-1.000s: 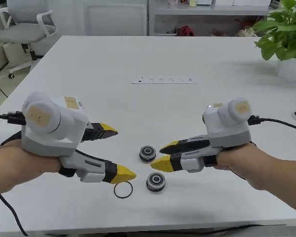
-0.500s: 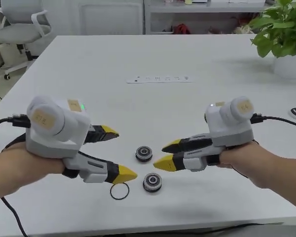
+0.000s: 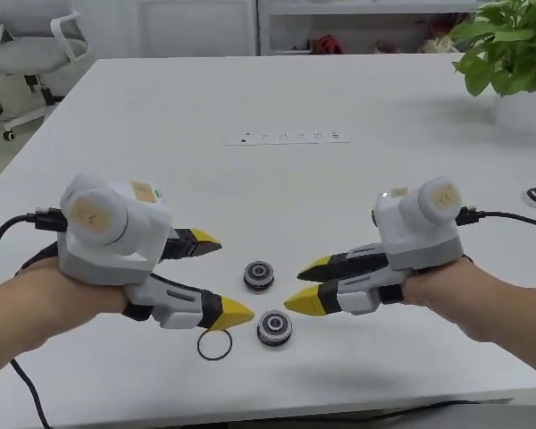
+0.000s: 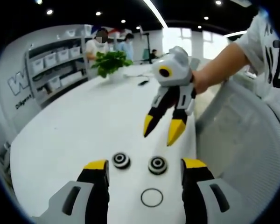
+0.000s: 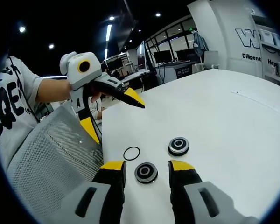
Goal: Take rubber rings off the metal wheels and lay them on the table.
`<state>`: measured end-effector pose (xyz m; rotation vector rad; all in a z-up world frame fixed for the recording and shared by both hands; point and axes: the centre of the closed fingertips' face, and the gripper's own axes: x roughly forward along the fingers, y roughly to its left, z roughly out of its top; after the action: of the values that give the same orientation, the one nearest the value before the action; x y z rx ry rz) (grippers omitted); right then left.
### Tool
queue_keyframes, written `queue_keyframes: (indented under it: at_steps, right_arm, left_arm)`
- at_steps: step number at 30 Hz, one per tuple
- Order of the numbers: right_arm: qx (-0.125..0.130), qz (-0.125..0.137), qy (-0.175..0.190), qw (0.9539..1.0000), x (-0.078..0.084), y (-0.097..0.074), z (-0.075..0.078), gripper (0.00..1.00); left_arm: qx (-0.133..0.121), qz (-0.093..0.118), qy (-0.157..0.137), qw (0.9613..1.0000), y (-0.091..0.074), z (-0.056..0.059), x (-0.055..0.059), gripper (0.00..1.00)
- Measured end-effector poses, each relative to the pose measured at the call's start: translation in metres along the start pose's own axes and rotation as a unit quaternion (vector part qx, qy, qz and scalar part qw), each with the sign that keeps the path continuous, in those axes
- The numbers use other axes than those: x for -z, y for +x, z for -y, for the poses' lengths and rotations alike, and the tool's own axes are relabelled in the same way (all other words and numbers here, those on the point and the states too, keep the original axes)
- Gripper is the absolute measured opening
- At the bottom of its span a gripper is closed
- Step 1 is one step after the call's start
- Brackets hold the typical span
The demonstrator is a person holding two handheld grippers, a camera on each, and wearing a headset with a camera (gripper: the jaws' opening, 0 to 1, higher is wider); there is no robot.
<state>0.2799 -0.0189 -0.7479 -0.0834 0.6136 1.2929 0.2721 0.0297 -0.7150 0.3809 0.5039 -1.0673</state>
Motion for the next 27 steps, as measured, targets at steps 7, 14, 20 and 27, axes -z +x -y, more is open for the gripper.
queue_keyframes:
  at_steps: [7, 14, 20, 27]
  right_arm:
    - [-0.005, -0.009, -0.007, 0.9999, 0.008, 0.001, -0.002, 0.33]
    - [-0.009, -0.029, -0.027, 0.9992, 0.018, 0.004, -0.003, 0.32]
    - [-0.011, -0.043, -0.037, 0.9984, 0.025, 0.006, -0.003, 0.31]
    - [-0.015, -0.061, -0.049, 0.9968, 0.033, 0.011, -0.003, 0.30]
  left_arm:
    - [0.006, -0.003, -0.004, 1.0000, 0.006, 0.002, 0.003, 0.61]
    - [0.010, -0.005, -0.005, 0.9999, 0.011, 0.004, 0.006, 0.58]
    - [0.013, -0.007, -0.009, 0.9998, 0.016, 0.003, 0.010, 0.57]
    - [0.017, -0.014, -0.008, 0.9997, 0.019, 0.006, 0.014, 0.56]
